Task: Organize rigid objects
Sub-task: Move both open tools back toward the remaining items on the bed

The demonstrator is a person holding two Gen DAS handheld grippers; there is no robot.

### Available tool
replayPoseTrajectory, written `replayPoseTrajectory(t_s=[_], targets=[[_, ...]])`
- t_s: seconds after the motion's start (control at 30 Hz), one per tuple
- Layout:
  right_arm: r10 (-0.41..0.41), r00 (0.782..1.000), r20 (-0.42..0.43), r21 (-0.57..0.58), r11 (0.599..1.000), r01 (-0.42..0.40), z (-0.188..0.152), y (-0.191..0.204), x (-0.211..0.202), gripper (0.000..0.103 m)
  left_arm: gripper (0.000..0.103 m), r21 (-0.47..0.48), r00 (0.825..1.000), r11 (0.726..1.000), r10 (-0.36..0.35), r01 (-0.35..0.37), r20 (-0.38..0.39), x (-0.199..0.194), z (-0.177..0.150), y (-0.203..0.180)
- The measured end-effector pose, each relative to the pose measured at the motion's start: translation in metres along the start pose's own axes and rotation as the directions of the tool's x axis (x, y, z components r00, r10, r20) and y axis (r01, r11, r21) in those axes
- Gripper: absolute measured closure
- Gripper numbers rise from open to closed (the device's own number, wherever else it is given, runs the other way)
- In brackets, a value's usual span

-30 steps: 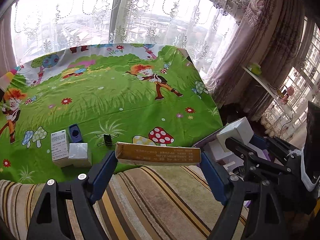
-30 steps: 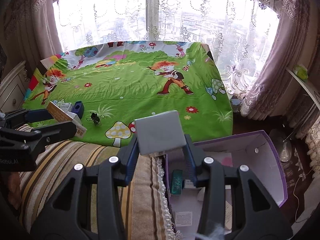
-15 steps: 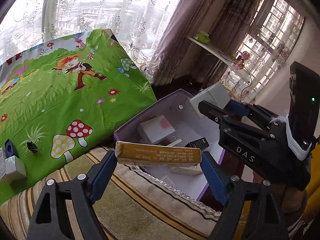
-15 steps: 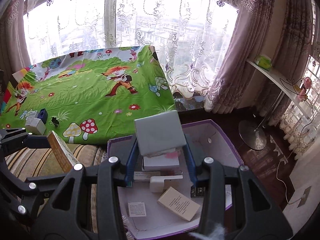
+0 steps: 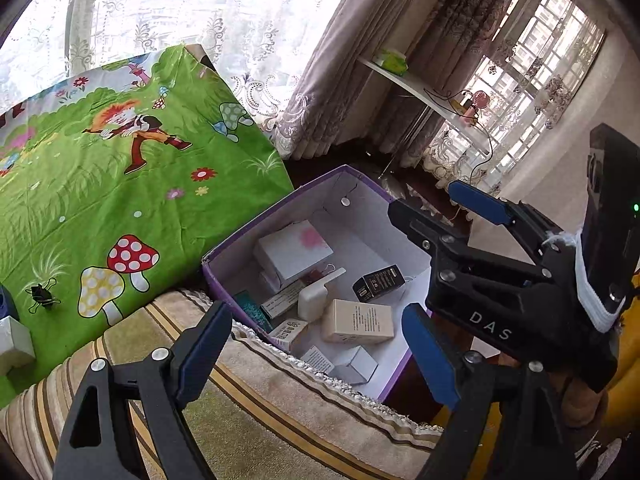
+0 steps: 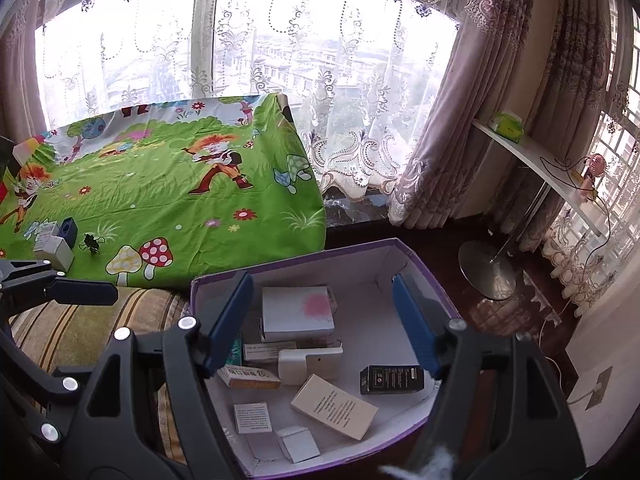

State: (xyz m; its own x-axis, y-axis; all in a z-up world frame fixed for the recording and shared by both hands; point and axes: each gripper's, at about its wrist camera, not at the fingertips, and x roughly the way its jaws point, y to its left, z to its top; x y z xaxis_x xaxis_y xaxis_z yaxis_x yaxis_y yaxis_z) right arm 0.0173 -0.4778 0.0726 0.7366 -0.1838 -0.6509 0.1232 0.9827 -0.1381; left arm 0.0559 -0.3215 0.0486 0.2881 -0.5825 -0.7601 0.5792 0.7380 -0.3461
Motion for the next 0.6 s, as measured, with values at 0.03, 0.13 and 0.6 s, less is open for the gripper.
replayPoseTrajectory(t_s=[0.03, 0.13, 0.6], targets=[[-0.003, 1.000, 0.003, -0.004, 1.000, 0.003, 0.000, 0.002, -0.001, 0.028, 0.015, -0.001, 1.000, 1.000, 0.016, -0.016, 0.011, -0.003, 0.000, 0.001], [0.008, 1.000, 0.012, -0.006, 1.000, -0.008, 0.003, 0.007, -0.004, 0.027, 0.015, -0.006, 0.996, 0.998, 0.070, -0.070, 0.047, -0.013, -0.001, 0.007], [0.123, 0.989, 0.078, -0.091, 0.989, -0.116, 0.016, 0.086, -0.024, 0.024, 0.015, -0.159, 0.941, 0.959, 0.265, -0.234, 0.212, -0.087, -0.015, 0.068]])
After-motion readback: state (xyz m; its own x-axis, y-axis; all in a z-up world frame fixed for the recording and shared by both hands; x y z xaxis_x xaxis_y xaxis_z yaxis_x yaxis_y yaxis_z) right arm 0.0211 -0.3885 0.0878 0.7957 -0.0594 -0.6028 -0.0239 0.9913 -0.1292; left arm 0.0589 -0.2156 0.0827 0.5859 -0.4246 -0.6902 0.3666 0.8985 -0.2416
